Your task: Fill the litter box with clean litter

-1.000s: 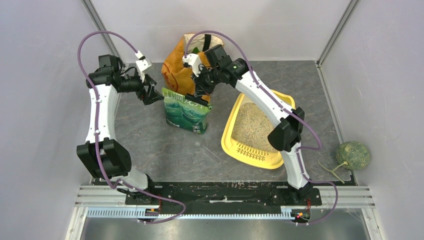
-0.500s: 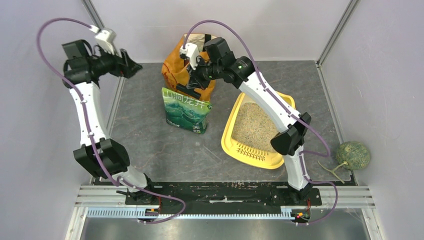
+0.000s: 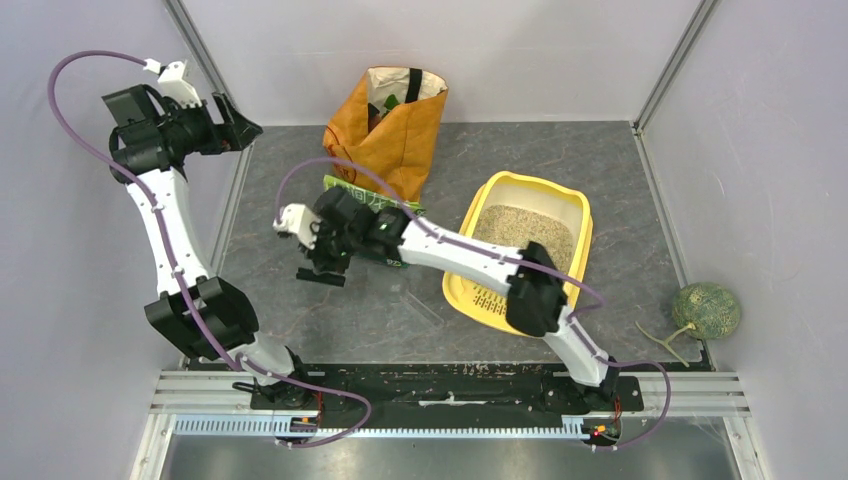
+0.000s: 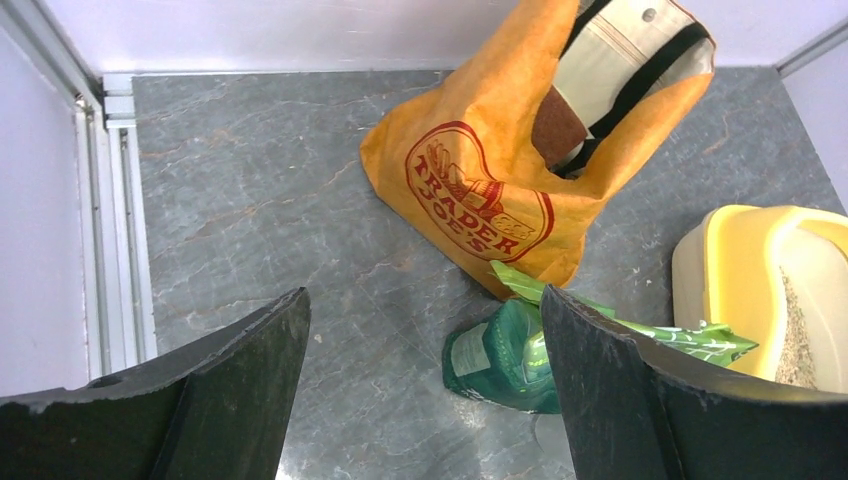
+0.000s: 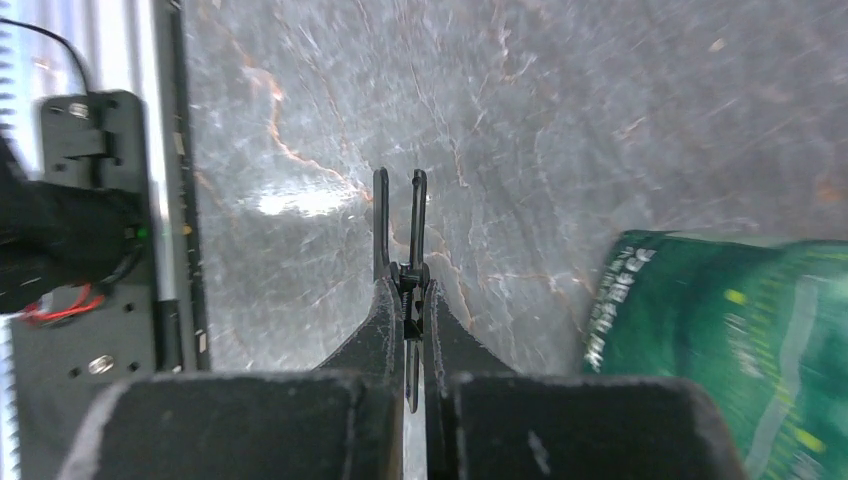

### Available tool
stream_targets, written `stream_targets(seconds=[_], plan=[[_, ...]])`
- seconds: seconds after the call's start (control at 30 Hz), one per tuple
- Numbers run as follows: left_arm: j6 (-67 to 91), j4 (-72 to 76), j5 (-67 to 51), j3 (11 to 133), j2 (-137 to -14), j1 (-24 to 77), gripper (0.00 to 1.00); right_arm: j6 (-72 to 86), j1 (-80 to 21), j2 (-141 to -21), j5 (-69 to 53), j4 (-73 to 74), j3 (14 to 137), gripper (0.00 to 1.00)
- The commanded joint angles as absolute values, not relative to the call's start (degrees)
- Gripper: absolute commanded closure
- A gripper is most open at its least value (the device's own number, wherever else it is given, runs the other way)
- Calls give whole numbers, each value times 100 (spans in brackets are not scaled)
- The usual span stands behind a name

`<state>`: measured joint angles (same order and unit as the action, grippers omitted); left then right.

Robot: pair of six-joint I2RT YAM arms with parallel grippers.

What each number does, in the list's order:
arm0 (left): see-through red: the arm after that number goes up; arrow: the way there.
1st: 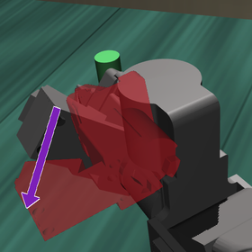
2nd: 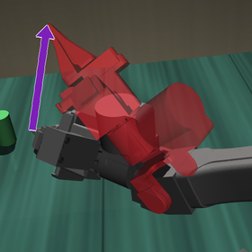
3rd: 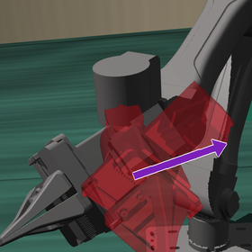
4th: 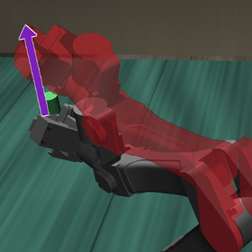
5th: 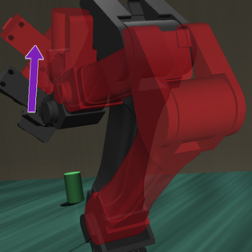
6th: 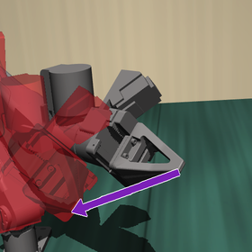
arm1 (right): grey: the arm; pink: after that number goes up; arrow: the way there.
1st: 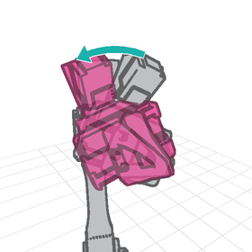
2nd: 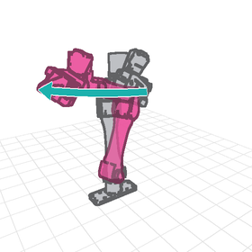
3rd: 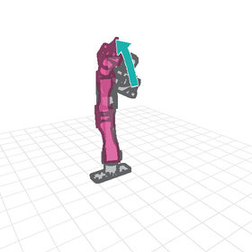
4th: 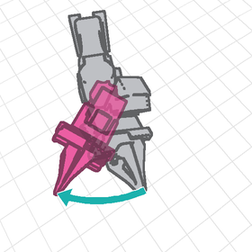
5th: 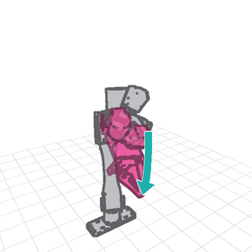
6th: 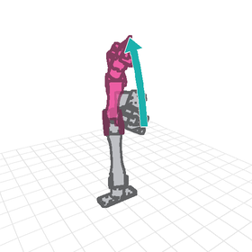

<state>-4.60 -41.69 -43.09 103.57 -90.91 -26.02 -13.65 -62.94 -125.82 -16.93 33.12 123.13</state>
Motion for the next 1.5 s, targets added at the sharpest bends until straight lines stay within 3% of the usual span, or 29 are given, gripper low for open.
stream_targets(seconds=[0.0,0.33,0.37,0.43,0.5,0.53,0.67,0.97,1.17,1.47], plan=[[-149,-4113,-4262,10485,-8961,-2757,9,-1246,-6506,-13232,-963,2655,12563,100],[-176,-4113,-4391,10459,-9079,-2802,9,-986,-6654,-13983,-919,2298,12505,98],[-176,-4109,-4426,10466,-9096,-2804,9,-939,-6658,-13998,-994,2271,12476,90],[-150,-4113,-4492,10468,-9122,-2803,9,-839,-6662,-14009,-1029,2250,12454,60],[-119,-4124,-4536,10476,-9146,-2803,9,-794,-6669,-13955,-1016,2315,12488,39],[-123,-4154,-4547,10498,-9165,-2799,9,-783,-6662,-13904,-1021,2342,12506,33],[-141,-4267,-4793,10515,-9223,-2795,9,-835,-6662,-13487,-1060,2482,12535,25],[-636,-4882,-4858,10529,-9437,-2258,8,-502,-6046,-11734,-2013,3388,12214,23],[-624,-5254,-4862,10621,-9725,-1441,8,697,-4822,-10754,-2563,3992,11932,21],[178,-5320,-4604,10512,-10307,-989,8,2150,-3313,-10266,-2918,3755,10378,12]])
